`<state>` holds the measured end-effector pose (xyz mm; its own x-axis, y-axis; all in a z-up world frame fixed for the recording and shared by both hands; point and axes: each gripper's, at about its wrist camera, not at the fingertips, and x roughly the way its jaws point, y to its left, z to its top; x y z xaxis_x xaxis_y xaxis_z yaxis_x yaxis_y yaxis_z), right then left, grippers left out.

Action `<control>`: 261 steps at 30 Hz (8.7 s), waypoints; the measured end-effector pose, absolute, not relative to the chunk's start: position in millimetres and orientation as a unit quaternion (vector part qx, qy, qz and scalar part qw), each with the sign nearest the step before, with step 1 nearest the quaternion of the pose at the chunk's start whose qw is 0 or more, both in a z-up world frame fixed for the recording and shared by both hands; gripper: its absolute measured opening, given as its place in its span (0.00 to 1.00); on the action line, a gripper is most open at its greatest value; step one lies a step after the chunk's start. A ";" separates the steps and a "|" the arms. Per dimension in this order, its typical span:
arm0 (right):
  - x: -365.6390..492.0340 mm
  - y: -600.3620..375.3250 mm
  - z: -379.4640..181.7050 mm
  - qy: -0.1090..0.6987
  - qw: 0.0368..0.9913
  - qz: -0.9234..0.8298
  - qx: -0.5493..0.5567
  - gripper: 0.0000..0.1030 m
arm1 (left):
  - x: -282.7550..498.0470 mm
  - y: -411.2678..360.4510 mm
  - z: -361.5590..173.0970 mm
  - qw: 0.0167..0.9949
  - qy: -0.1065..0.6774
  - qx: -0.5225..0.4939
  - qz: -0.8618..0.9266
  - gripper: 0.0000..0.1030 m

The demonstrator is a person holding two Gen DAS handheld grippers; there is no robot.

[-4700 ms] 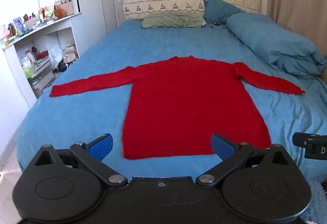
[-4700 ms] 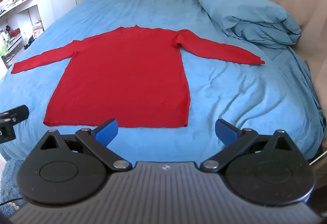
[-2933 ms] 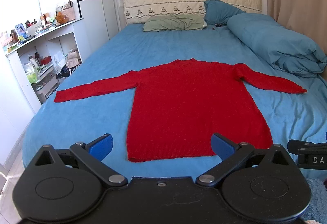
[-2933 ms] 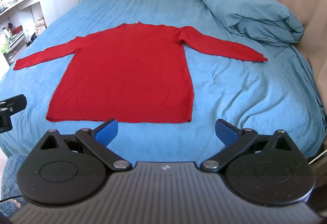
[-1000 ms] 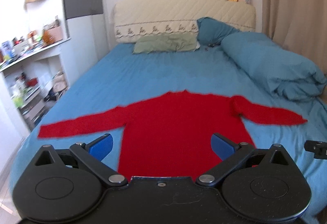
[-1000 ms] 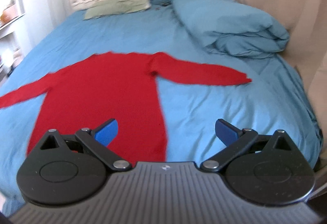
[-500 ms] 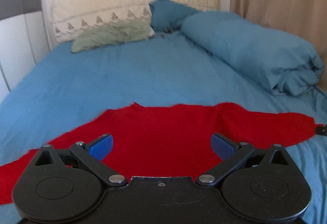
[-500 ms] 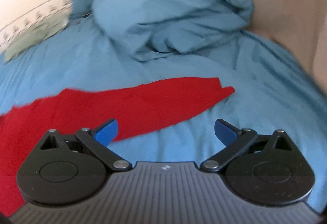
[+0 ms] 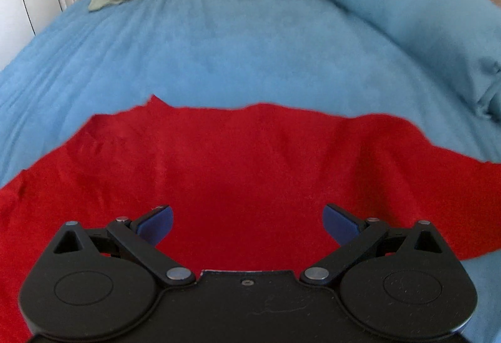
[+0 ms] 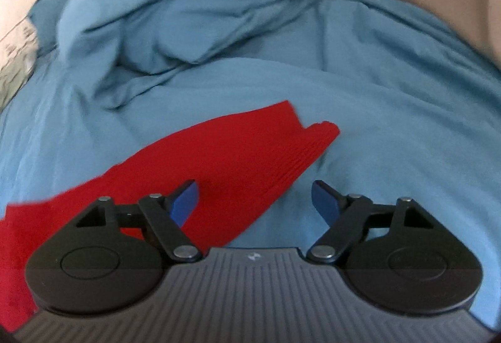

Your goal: Fold small clothes

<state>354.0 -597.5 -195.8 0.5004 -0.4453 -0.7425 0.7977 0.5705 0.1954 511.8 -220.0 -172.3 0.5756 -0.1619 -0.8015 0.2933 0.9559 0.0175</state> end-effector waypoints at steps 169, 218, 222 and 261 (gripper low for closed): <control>429.7 -49.2 -108.2 0.444 0.894 0.009 0.054 1.00 | 418.6 420.8 -124.3 0.877 0.366 -0.205 0.237 0.05; 430.8 -314.3 -87.7 0.400 0.914 0.040 0.049 1.00 | 449.5 -57.5 -102.4 0.896 0.435 0.001 -0.088 0.72; 451.6 -268.0 -81.6 0.413 0.905 0.093 -0.034 1.00 | 435.1 -9.2 -85.8 0.901 0.430 0.009 -0.053 0.85; 495.5 -269.6 -174.0 0.425 0.900 -0.006 0.093 0.90 | 415.3 89.8 -100.3 0.890 0.455 -0.044 0.016 0.86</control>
<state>495.5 -269.6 -174.0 0.6389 0.0682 -0.7663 0.0897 0.9827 0.1622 415.3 89.8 -100.3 0.5863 -0.0122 -0.8100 -0.0680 0.9956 -0.0642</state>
